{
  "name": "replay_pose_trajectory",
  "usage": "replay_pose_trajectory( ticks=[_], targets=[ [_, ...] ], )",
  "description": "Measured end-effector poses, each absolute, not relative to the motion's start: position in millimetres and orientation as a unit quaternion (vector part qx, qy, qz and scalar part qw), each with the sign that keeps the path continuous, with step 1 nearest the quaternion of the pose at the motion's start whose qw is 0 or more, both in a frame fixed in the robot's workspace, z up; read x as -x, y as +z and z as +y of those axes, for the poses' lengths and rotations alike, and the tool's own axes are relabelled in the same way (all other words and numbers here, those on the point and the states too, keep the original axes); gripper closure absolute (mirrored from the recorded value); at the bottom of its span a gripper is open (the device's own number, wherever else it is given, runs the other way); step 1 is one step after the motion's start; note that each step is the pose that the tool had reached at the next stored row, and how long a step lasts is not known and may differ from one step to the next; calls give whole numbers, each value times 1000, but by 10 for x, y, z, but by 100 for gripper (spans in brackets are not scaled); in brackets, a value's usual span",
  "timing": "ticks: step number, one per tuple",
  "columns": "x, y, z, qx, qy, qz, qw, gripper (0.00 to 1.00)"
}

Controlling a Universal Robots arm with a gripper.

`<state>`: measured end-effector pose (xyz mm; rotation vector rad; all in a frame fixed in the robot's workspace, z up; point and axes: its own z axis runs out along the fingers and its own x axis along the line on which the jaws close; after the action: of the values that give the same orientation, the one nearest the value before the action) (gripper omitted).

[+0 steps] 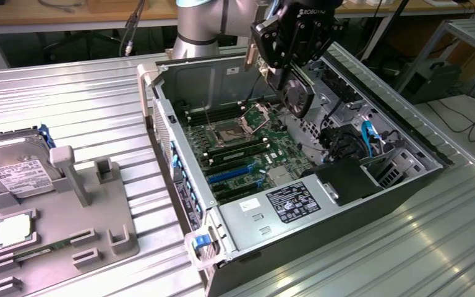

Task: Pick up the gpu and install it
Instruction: 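Insert the gpu into the slot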

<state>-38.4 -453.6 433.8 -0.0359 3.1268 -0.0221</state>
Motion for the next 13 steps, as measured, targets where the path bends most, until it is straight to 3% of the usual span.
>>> replay_pose_trajectory(
  ticks=[13],
  targets=[
    [384, 4338, -4536, 60, -7, 998, 8, 72]
  ],
)
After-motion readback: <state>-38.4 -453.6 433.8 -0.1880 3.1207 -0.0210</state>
